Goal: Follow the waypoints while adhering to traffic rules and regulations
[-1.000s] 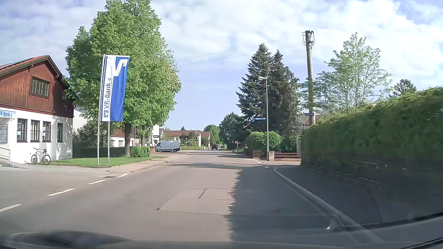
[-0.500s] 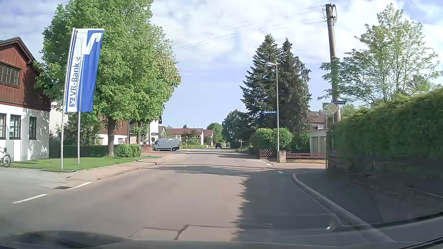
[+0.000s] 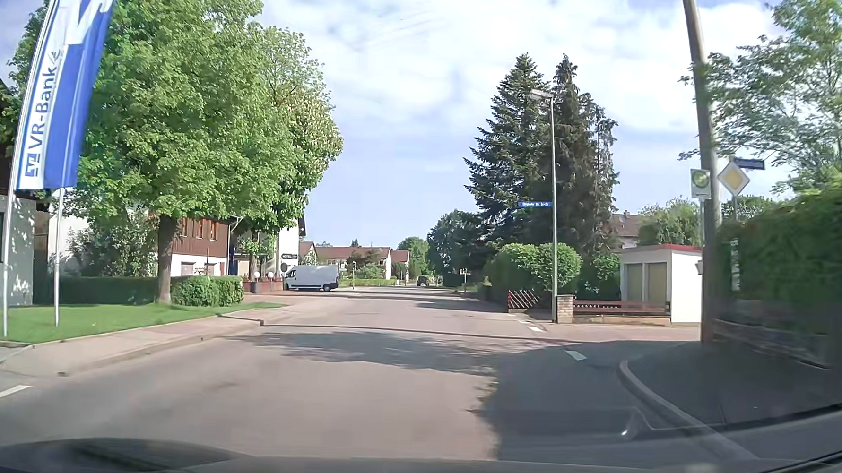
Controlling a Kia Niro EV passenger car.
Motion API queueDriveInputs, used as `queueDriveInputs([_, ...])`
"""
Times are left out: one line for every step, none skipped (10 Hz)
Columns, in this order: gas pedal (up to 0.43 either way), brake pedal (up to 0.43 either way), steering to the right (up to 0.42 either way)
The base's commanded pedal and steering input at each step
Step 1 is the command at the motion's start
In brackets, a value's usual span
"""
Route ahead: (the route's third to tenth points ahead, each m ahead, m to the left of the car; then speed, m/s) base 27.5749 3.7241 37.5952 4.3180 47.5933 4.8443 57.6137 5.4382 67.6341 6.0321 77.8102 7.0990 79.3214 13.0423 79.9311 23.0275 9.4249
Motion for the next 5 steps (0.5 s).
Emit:
queueDriveInputs([0.047, 0.000, -0.008])
queueDriveInputs([0.047, 0.000, -0.005])
queueDriveInputs([0.047, 0.000, -0.005])
queueDriveInputs([0.047, 0.000, -0.005])
queueDriveInputs([0.047, 0.000, -0.005])
